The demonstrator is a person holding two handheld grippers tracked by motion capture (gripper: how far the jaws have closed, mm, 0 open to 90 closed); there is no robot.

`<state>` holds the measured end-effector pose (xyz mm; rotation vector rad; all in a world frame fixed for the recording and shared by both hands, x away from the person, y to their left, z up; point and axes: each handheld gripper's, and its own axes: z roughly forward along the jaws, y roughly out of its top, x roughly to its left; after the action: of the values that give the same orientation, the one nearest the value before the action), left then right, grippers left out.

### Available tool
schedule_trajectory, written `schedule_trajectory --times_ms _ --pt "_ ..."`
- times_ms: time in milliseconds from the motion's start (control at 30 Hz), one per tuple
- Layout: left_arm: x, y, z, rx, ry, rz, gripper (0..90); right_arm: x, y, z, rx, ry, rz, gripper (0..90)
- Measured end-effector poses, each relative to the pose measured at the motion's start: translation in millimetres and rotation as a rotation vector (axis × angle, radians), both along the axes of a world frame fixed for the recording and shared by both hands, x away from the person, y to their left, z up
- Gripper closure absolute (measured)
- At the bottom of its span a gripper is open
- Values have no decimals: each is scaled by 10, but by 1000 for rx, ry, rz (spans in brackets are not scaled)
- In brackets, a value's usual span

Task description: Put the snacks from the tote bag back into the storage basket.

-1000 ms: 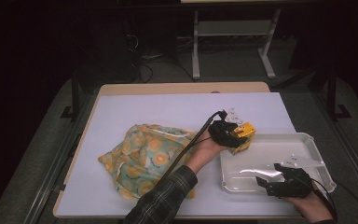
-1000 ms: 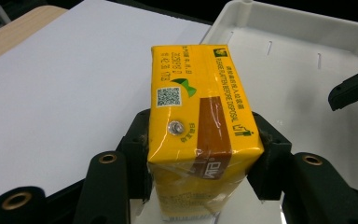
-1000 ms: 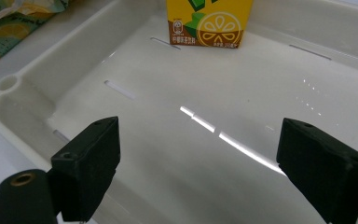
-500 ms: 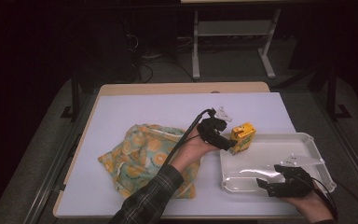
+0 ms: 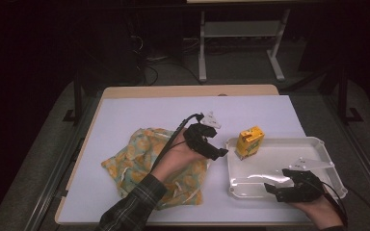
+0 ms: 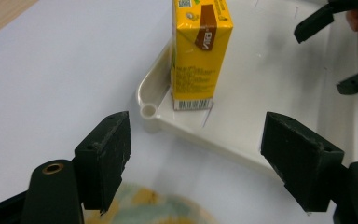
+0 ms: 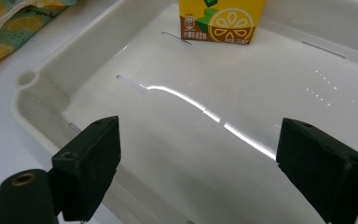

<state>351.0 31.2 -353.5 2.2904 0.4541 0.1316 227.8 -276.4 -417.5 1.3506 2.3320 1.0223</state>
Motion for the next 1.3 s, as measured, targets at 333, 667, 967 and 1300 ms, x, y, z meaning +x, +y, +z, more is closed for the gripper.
schedule_trajectory --times_ms 333,667,967,1300 --pt "-149 478 53 3 -2 31 238 37 46 -5 -8 14 18 159" --pt "-319 1070 -3 -16 -17 104 235 44 35 -20 -6 15 24 168" --pt "-480 1470 -110 9 -22 143 233 42 47 -20 -13 16 27 170" --pt "-671 1827 -175 7 -24 198 233 50 48 -24 -7 26 28 201"
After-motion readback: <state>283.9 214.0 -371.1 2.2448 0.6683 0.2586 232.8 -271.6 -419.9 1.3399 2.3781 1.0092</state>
